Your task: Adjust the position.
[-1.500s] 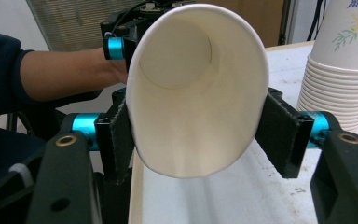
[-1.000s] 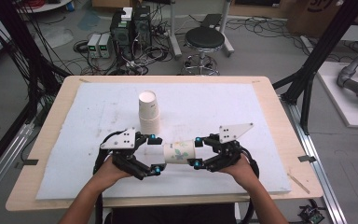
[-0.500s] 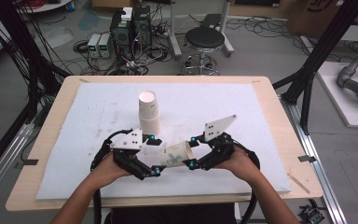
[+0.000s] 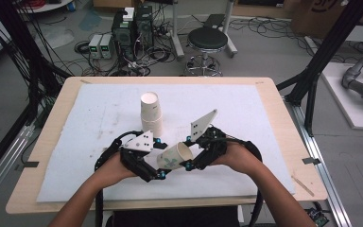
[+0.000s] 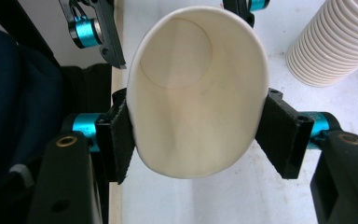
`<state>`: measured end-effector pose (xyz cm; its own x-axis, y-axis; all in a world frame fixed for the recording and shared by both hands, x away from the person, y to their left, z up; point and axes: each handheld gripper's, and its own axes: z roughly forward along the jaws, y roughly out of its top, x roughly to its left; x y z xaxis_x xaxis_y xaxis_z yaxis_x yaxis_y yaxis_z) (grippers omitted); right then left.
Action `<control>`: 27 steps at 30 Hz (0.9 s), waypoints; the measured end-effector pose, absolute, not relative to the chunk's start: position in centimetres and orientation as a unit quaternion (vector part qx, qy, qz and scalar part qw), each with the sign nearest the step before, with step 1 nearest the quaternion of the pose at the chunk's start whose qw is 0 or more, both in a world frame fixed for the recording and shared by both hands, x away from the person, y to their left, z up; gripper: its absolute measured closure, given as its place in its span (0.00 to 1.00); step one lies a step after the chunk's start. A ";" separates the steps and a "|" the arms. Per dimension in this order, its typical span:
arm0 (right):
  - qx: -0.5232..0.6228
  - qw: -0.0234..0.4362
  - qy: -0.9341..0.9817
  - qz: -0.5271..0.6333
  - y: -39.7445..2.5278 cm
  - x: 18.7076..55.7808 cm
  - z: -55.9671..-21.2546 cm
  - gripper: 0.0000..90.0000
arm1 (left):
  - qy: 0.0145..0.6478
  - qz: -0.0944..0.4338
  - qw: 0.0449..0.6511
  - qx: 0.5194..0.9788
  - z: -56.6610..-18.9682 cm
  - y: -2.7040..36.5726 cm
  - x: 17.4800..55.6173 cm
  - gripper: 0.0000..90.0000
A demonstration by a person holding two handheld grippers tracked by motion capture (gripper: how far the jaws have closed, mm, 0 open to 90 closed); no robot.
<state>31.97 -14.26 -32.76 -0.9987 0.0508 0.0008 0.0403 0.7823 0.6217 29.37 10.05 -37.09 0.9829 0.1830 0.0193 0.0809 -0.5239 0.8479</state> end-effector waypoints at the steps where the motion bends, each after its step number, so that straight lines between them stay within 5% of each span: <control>1: 0.024 0.008 0.944 0.329 -14.3 32.0 -32.8 0.39 | 0.077 0.052 0.480 0.872 -37.1 10.0 29.4 0.20; 27: -0.014 0.029 0.975 0.221 -11.0 31.7 -32.5 0.39 | 0.076 0.041 0.442 0.893 -37.9 9.0 29.8 0.31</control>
<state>31.72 -10.96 -32.49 -0.9980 -0.0150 -0.0622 -0.0403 0.9022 0.4295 29.79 8.97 -37.90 0.9851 0.1720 0.0050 0.1004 -0.5980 0.7952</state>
